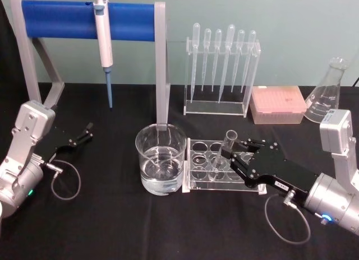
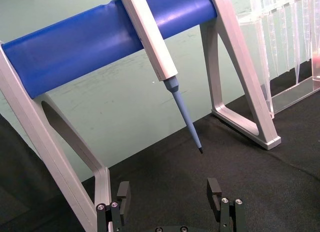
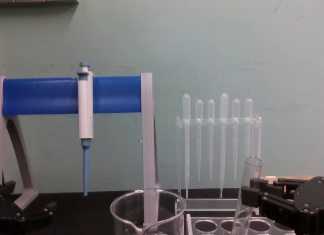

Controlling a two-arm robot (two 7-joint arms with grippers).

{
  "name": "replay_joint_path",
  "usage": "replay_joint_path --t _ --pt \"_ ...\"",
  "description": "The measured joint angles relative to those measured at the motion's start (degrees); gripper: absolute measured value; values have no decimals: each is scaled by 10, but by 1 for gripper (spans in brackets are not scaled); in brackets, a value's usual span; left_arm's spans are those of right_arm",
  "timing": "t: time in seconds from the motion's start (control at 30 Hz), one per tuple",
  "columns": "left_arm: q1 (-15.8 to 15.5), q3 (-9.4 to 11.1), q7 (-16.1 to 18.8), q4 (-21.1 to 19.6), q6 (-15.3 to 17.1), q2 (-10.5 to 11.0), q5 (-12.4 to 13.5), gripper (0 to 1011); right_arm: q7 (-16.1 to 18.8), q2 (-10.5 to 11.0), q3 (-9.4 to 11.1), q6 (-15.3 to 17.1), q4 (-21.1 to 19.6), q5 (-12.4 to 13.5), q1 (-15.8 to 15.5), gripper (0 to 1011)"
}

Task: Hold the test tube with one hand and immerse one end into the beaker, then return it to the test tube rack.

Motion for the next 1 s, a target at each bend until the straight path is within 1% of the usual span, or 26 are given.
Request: replay_joint_path --t 0.23,0.33,0.43,0.47,0.57,0.6,0.7,0.83,1.0 --pt "0 0 0 0 0 0 0 1000 0 0 0 0 0 0 0 242" --pt "0 0 0 0 0 0 0 1000 3 2 4 8 0 5 2 241" --pt "0 0 0 0 0 0 0 1000 7 6 10 28 -5 21 7 241" --pt "0 0 0 0 0 0 0 1000 8 8 13 41 -9 30 9 241" --pt "0 0 0 0 0 0 0 1000 7 13 17 63 -17 44 13 241" --pt "0 0 0 0 0 0 0 1000 7 17 19 76 -23 54 15 241" --pt "0 0 0 0 0 0 0 1000 6 28 24 97 -39 70 20 241" --pt "0 0 0 0 0 0 0 1000 3 42 29 115 -61 84 27 241" --pt "0 0 0 0 0 0 0 1000 -1 57 36 125 -82 94 39 241"
